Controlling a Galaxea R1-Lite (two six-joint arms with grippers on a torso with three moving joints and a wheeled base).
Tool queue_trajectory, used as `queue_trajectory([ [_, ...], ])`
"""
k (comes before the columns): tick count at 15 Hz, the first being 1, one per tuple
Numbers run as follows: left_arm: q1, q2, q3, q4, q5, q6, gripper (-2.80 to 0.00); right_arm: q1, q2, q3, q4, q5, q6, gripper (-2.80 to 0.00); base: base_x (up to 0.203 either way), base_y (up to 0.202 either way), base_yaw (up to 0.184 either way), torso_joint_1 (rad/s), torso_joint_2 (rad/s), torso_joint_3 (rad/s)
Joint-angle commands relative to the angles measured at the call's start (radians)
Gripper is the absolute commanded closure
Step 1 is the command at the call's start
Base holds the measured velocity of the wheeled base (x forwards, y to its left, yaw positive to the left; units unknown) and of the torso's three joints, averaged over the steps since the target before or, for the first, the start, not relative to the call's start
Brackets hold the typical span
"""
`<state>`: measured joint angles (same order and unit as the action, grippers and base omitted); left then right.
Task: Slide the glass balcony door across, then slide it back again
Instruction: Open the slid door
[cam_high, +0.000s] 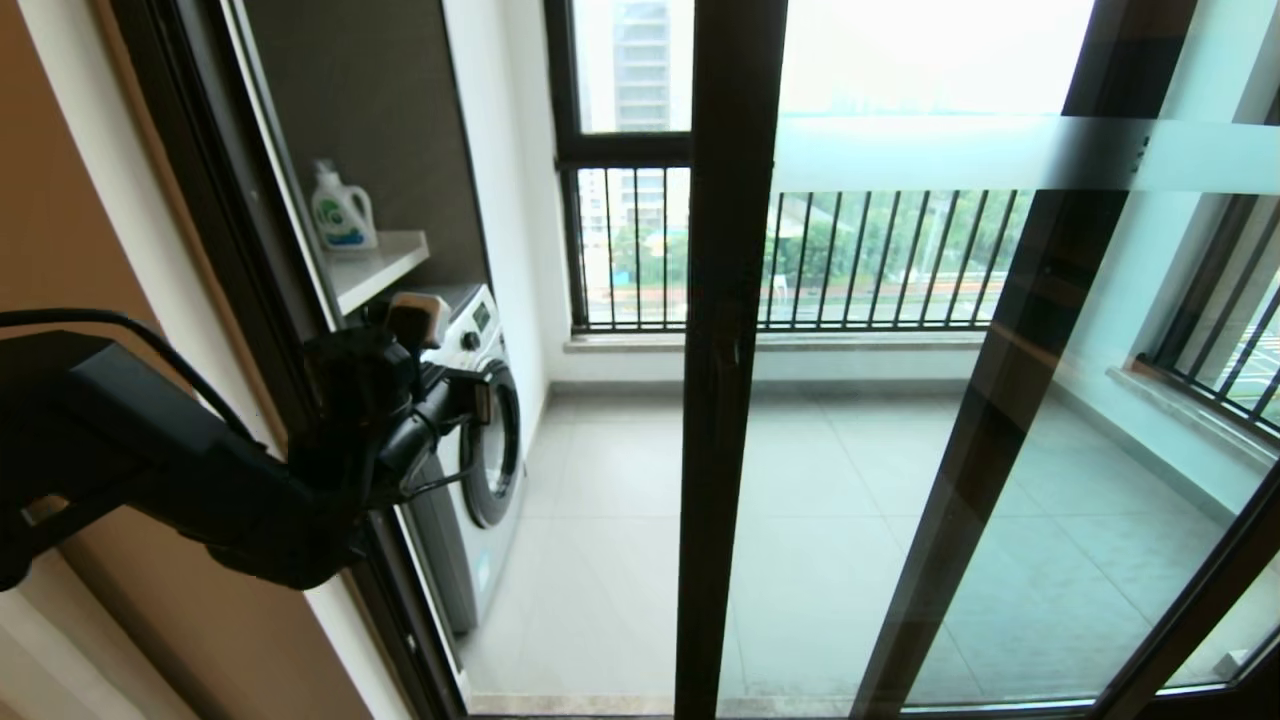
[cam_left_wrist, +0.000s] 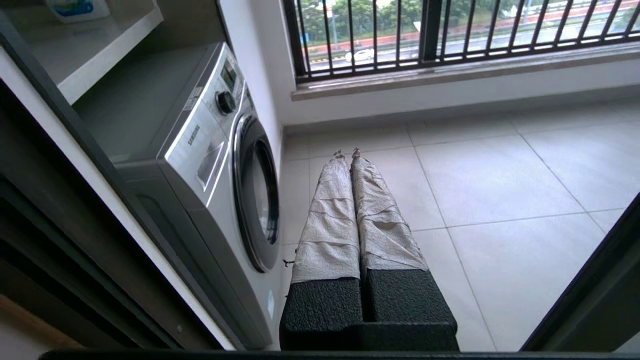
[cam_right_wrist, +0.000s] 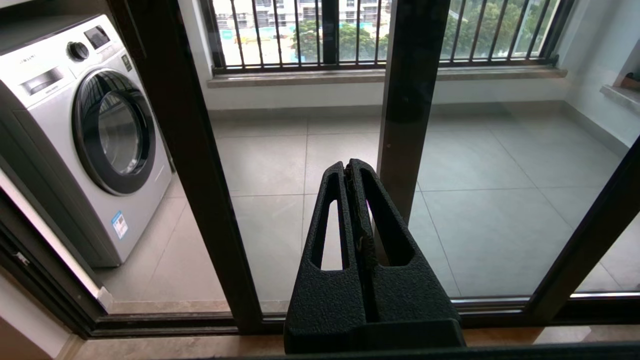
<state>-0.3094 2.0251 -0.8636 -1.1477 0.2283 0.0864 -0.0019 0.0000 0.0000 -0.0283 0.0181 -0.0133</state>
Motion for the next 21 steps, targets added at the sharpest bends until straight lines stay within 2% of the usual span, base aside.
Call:
queue_trajectory([
  [1, 0.0, -0.138, 0.078, -0.008, -0.001, -0.002, 0.0, 0.0, -0.001, 0.012, -0.001, 0.0, 0.0, 0.0, 0.0, 0.0, 0.0, 0.0, 0.0, 0.0],
  [4, -0.001, -0.329, 0.185, 0.007, -0.003, -0.006, 0.0, 0.0, -0.002, 0.012, -0.001, 0.0, 0.0, 0.0, 0.0, 0.0, 0.0, 0.0, 0.0, 0.0],
  [7, -0.003, -0.597, 0.291, 0.098, -0.003, -0.022, 0.0, 0.0, 0.0, 0.012, -0.001, 0.0, 0.0, 0.0, 0.0, 0.0, 0.0, 0.0, 0.0, 0.0],
  [10, -0.003, -0.909, 0.323, 0.336, -0.003, -0.028, 0.0, 0.0, 0.0, 0.012, -0.001, 0.0, 0.0, 0.0, 0.0, 0.0, 0.0, 0.0, 0.0, 0.0],
  [13, 0.006, -1.214, 0.314, 0.687, -0.003, -0.03, 0.0, 0.0, 0.0, 0.012, -0.001, 0.0, 0.0, 0.0, 0.0, 0.0, 0.0, 0.0, 0.0, 0.0],
  [15, 0.082, -1.34, 0.313, 0.83, -0.003, -0.028, 0.0, 0.0, -0.002, 0.012, -0.001, 0.0, 0.0, 0.0, 0.0, 0.0, 0.0, 0.0, 0.0, 0.0],
  [16, 0.139, -1.374, 0.313, 0.862, 0.0, -0.026, 0.0, 0.002, -0.002, 0.012, -0.001, 0.0, 0.0, 0.0, 0.0, 0.0, 0.0, 0.0, 0.0, 0.0],
  [18, 0.221, -1.451, 0.328, 0.882, 0.001, -0.016, 0.0, 0.0, -0.001, 0.012, -0.001, 0.0, 0.0, 0.0, 0.0, 0.0, 0.0, 0.0, 0.0, 0.0],
  [21, 0.289, -1.603, 0.384, 0.929, -0.001, -0.005, 0.0, 0.0, 0.0, 0.012, -0.001, 0.0, 0.0, 0.0, 0.0, 0.0, 0.0, 0.0, 0.0, 0.0],
])
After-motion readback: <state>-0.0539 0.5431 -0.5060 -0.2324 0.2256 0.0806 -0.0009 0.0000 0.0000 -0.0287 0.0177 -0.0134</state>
